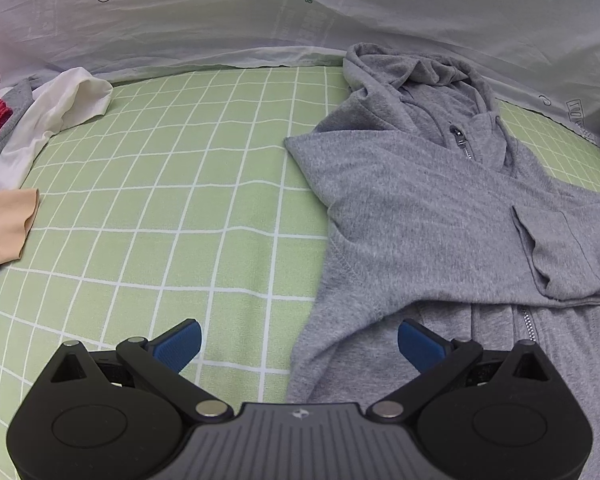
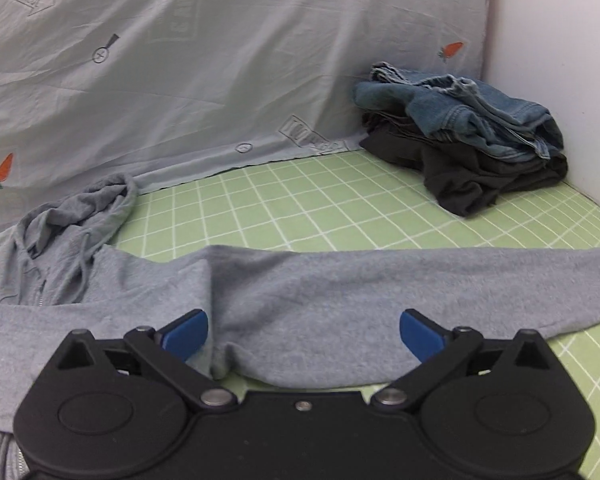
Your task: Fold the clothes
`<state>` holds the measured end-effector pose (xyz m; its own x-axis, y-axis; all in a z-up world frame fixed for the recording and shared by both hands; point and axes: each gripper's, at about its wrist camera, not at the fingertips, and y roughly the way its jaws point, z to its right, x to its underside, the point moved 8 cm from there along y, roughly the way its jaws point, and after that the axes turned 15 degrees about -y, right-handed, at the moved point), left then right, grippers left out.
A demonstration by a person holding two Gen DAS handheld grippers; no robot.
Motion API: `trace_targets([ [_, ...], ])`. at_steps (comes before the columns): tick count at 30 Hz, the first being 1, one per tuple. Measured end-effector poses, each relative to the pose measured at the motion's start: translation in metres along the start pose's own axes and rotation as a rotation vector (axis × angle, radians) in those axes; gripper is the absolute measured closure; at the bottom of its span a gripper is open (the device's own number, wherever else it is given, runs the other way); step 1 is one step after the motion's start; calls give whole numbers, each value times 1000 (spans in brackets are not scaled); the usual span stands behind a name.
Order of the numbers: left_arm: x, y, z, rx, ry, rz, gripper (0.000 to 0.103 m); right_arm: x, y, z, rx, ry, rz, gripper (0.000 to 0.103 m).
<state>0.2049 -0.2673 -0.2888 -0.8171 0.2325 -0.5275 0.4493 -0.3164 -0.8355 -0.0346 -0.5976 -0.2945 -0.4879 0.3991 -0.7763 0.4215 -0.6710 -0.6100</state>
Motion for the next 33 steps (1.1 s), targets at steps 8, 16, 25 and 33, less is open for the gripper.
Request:
trace_targets([
  [8, -17, 2, 54, 141, 79, -14, 8, 42, 23, 42, 122, 66, -116, 0],
  [16, -13, 20, 118, 321, 158, -86, 48, 41, 26, 36, 98, 42, -49, 0],
  [25, -1, 38, 167, 397, 221, -151, 68, 40, 27, 35, 102, 35, -52, 0],
  [33, 10, 49, 190, 404, 286, -153, 94, 40, 28, 35, 104, 31, -55, 0],
])
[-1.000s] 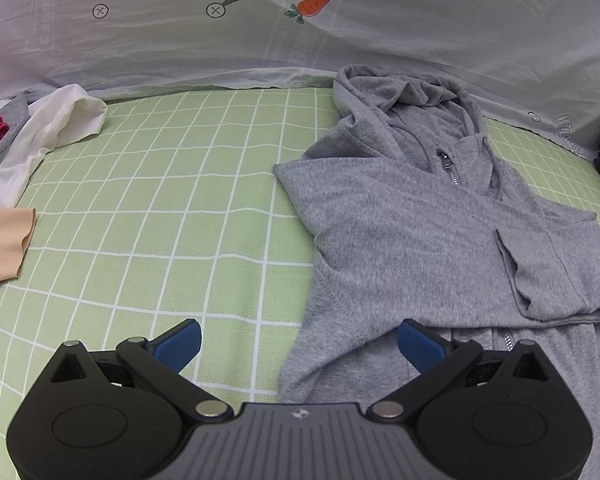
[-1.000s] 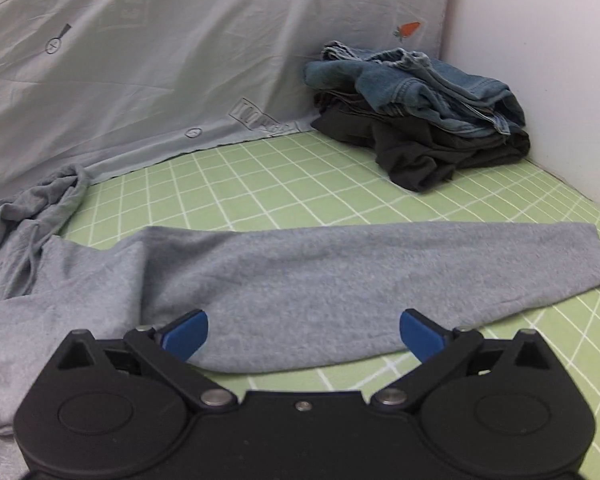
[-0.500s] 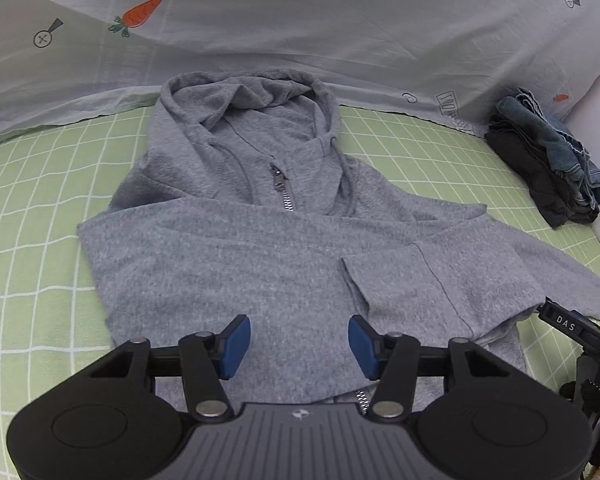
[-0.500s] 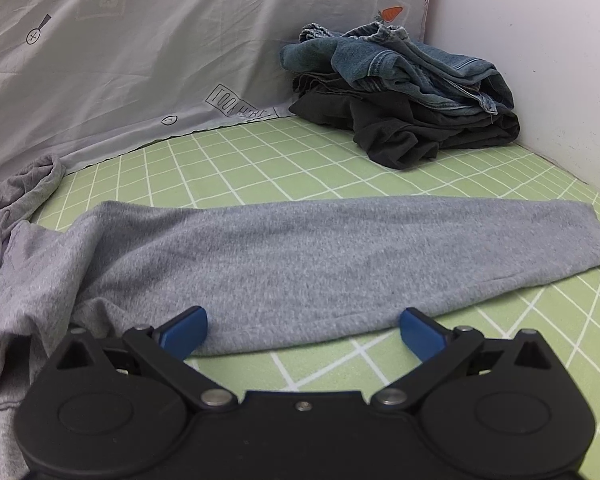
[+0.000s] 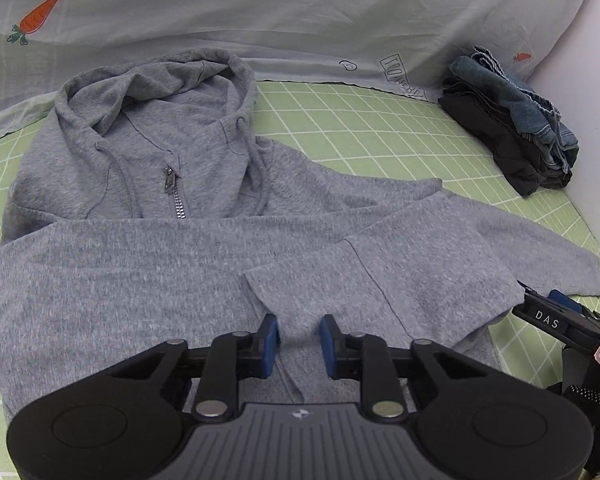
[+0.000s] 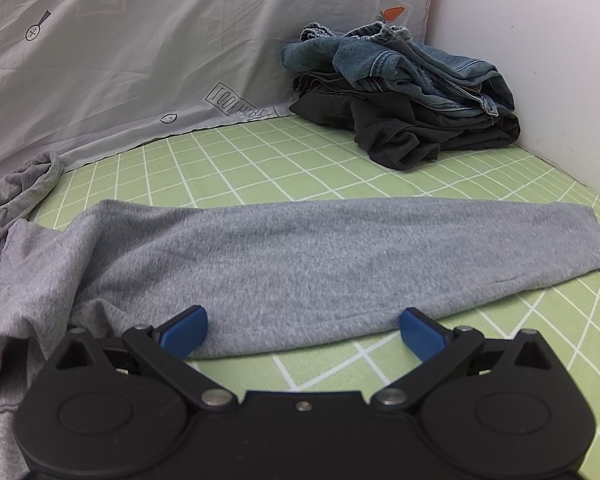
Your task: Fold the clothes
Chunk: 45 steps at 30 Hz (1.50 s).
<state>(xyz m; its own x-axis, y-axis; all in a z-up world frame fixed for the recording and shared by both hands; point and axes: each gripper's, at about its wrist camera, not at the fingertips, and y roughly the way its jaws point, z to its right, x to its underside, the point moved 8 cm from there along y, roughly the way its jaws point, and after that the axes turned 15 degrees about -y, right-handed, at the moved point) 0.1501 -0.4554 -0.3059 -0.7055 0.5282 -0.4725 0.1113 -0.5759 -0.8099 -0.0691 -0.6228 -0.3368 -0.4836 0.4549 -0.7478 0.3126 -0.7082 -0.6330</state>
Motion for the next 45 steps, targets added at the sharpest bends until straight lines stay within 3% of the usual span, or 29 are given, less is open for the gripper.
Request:
trace_targets([
  [7, 1, -7, -1, -1, 15, 30, 99, 0, 0, 0, -2, -1, 0, 0],
  [15, -17, -48, -16, -50, -3, 147, 100, 0, 0, 0, -2, -1, 0, 0],
  [24, -31, -111, -96, -176, -201, 254, 100, -1, 0, 0, -3, 0, -1, 0],
  [29, -19, -126, -147, -260, -321, 249, 100, -1, 0, 0, -3, -1, -1, 0],
  [33, -9, -122, -172, -275, -409, 217, 98, -1, 0, 0, -3, 0, -1, 0],
  [36, -4, -115, -176, -312, -409, 197, 94, -1, 0, 0, -4, 0, -1, 0],
  [38, -1, -111, -174, -354, -391, 177, 70, -1, 0, 0, -5, 0, -1, 0],
  [43, 2, -104, -163, -375, -328, 145, 54, -1, 0, 1, -11, 3, -4, 0],
  [45, 4, -100, -158, -383, -307, 122, 53, -3, 1, 5, -27, 5, -30, 0],
])
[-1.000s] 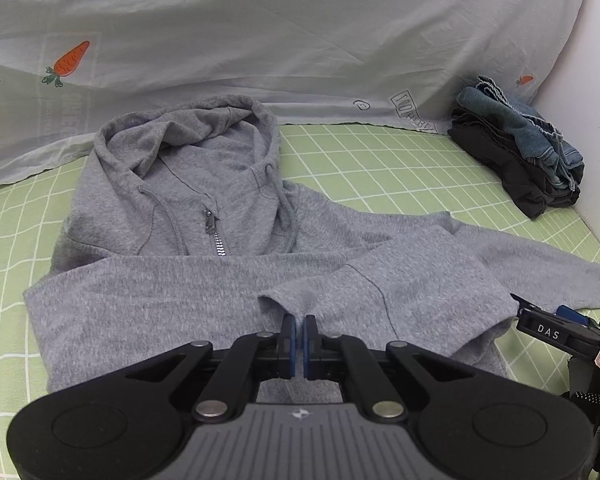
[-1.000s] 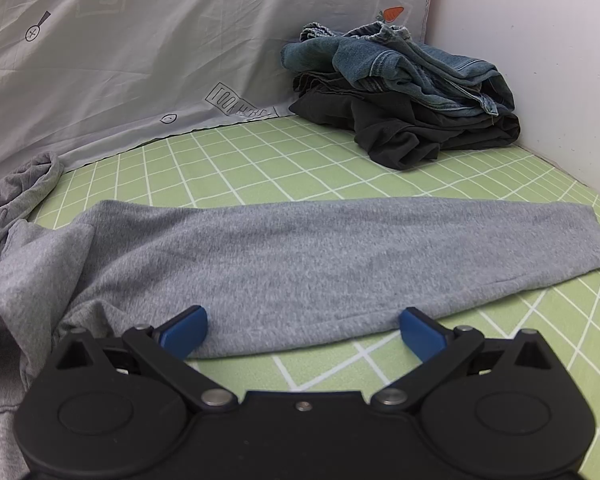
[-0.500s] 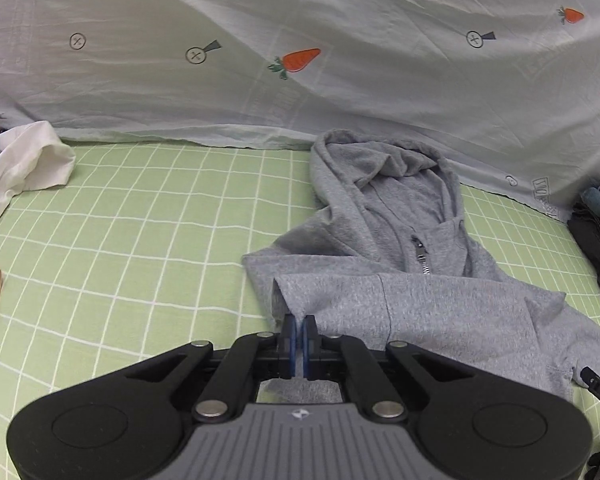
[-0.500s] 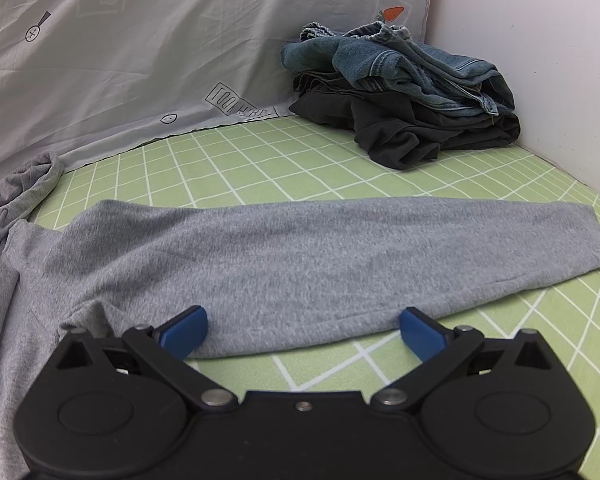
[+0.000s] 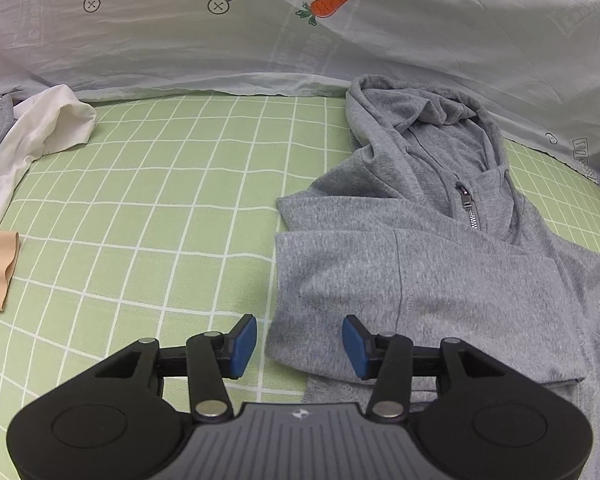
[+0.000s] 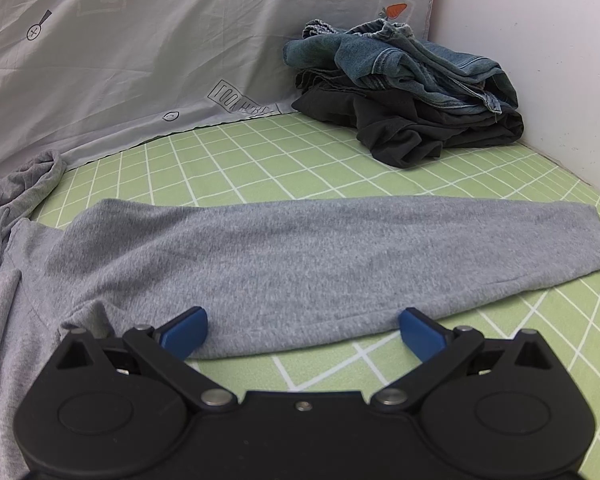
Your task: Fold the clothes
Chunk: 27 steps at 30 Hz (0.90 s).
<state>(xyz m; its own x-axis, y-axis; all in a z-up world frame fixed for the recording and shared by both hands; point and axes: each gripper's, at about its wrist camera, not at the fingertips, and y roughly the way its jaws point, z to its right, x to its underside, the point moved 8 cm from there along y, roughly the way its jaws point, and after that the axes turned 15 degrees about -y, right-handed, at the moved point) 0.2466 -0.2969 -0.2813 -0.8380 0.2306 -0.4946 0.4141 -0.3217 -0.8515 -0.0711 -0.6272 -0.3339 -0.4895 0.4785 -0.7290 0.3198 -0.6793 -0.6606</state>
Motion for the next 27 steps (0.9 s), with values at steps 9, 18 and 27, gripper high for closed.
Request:
trace_targets([
  [9, 12, -3, 45, 36, 226, 17, 23, 6, 11, 88, 159, 77, -44, 0],
  [18, 24, 32, 44, -13, 193, -50, 14, -3, 46, 195, 320, 174, -60, 0],
  [27, 25, 36, 35, -43, 154, -57, 2, 8, 61, 264, 408, 283, -88, 0],
])
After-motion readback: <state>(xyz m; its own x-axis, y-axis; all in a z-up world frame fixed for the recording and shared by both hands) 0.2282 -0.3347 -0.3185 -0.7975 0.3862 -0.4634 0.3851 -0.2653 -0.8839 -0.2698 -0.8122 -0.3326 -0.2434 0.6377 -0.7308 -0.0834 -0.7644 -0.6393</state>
